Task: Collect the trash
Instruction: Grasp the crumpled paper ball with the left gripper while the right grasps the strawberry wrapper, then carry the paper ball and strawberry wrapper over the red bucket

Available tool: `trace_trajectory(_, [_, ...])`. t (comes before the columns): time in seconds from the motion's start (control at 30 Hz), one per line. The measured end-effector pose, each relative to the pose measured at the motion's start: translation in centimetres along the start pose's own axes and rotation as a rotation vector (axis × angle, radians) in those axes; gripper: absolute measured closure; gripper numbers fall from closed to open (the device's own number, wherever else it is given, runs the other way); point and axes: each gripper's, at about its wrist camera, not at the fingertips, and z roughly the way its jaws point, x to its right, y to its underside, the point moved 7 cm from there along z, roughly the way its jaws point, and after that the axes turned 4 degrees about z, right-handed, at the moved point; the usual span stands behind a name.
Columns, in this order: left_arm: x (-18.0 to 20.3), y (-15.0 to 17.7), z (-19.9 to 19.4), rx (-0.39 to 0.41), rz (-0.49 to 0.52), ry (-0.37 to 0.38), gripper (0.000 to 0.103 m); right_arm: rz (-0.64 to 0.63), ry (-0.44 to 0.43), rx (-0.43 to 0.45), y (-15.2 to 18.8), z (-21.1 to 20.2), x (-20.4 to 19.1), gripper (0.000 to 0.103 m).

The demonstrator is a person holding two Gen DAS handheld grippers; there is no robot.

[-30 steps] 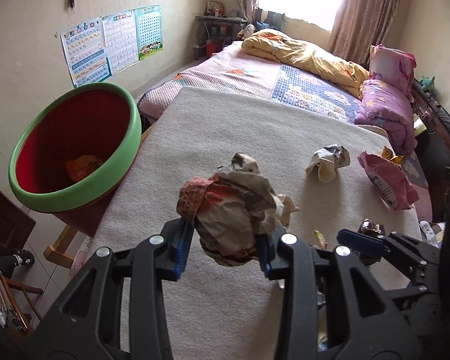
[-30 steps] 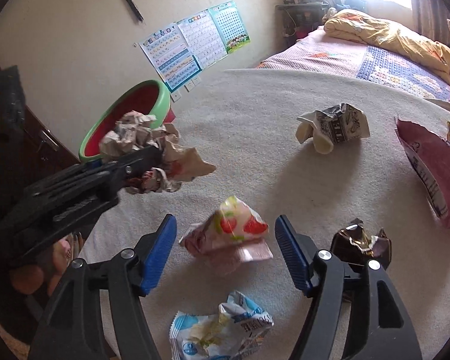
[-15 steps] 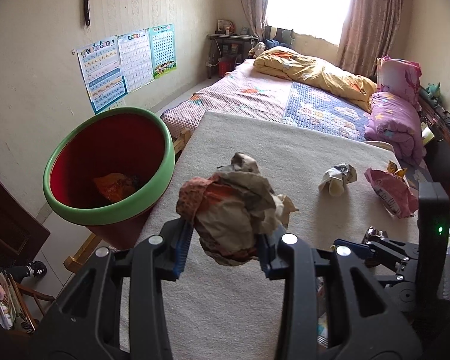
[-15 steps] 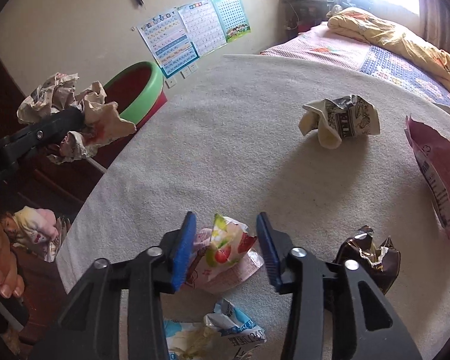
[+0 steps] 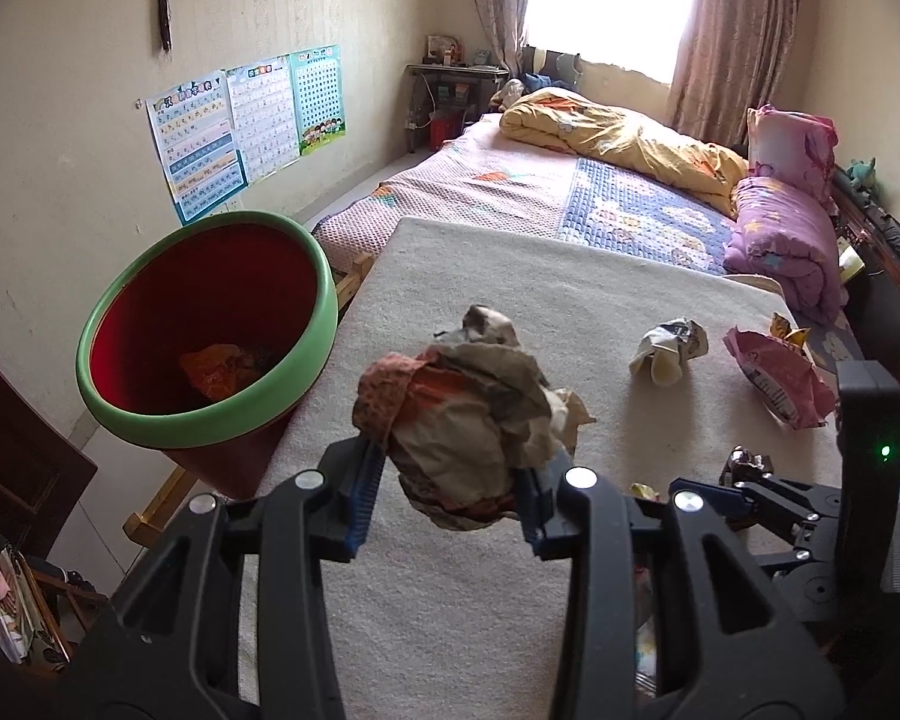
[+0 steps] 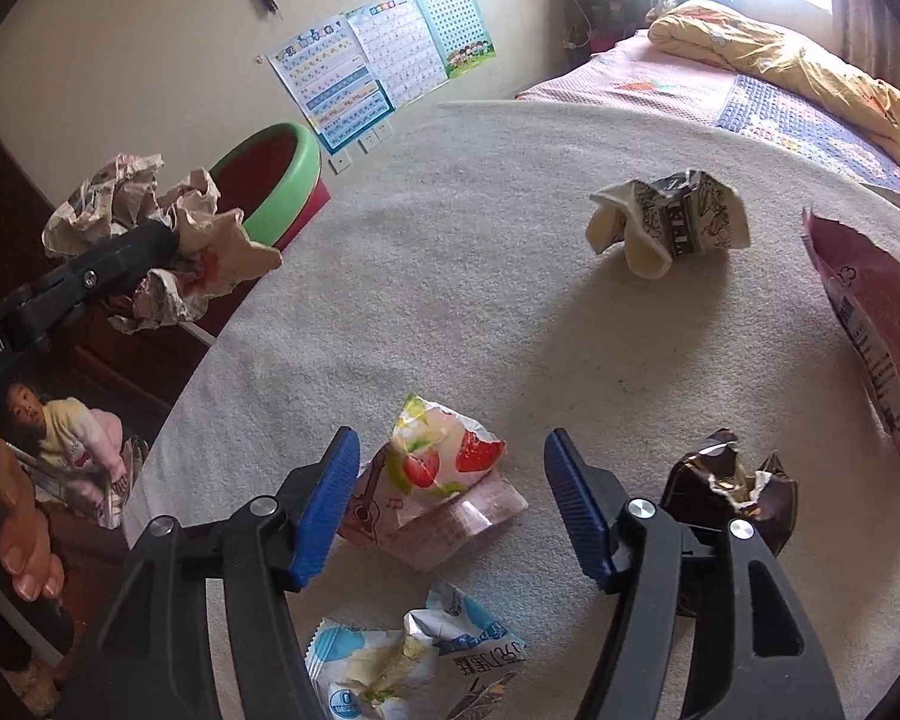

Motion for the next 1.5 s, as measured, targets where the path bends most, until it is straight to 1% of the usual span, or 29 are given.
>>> trace_trajectory(0.03, [-0.1, 0.0, 0.0, -0.002, -0.001, -0.002, 0.066, -0.005, -0.004, -0.008, 0.2, 0.3, -0.3, 0.045])
trace_trajectory(0.07, [-0.2, 0.1, 0.1, -0.004, -0.002, -0.003, 0.066, -0.01, -0.018, -0.013, 0.4, 0.3, -0.6, 0.051])
trace_trajectory(0.13, [-0.5, 0.2, 0.2, -0.009, -0.005, -0.008, 0.066, -0.028, -0.017, -0.006, 0.3, 0.2, -1.1, 0.056])
trace_trajectory(0.2, [-0.7, 0.2, 0.2, -0.012, -0.008, -0.012, 0.066, -0.042, -0.018, 0.003, 0.1, -0.1, -1.4, 0.066])
trace_trajectory(0.23, [-0.8, 0.1, 0.2, -0.011, -0.009, -0.014, 0.066, -0.041, -0.025, 0.011, -0.1, -0.4, -1.5, 0.076])
trace_trajectory(0.27, [-0.9, 0.1, 0.2, -0.009, -0.01, -0.016, 0.066, -0.044, -0.021, 0.023, -0.3, -0.8, -1.6, 0.083])
trace_trajectory(0.43, [-1.4, -0.3, 0.0, 0.003, -0.015, -0.022, 0.066, -0.046, -0.024, 0.091, -1.5, -2.8, -1.9, 0.083])
trace_trajectory(0.57, [-1.8, -0.7, -0.2, 0.014, -0.015, -0.032, 0.066, -0.05, -0.016, 0.176, -2.8, -5.1, -2.5, 0.083])
trace_trajectory(0.7, [-2.5, -1.6, -0.9, 0.043, -0.01, -0.045, 0.066, -0.067, -0.005, 0.271, -4.3, -7.6, -3.3, 0.083])
trace_trajectory(0.83, [-3.4, -2.4, -1.8, 0.075, -0.007, -0.057, 0.066, -0.09, -0.017, 0.32, -5.5, -9.0, -5.1, 0.082])
trace_trajectory(1.07, [-6.4, -3.0, -2.3, 0.096, -0.021, -0.07, 0.066, -0.131, -0.033, 0.353, -7.3, -9.1, -8.4, 0.082])
trace_trajectory(1.5, [-12.6, -4.0, -1.5, 0.106, -0.041, -0.069, 0.066, -0.129, -0.018, 0.334, -9.4, -5.2, -13.0, 0.082])
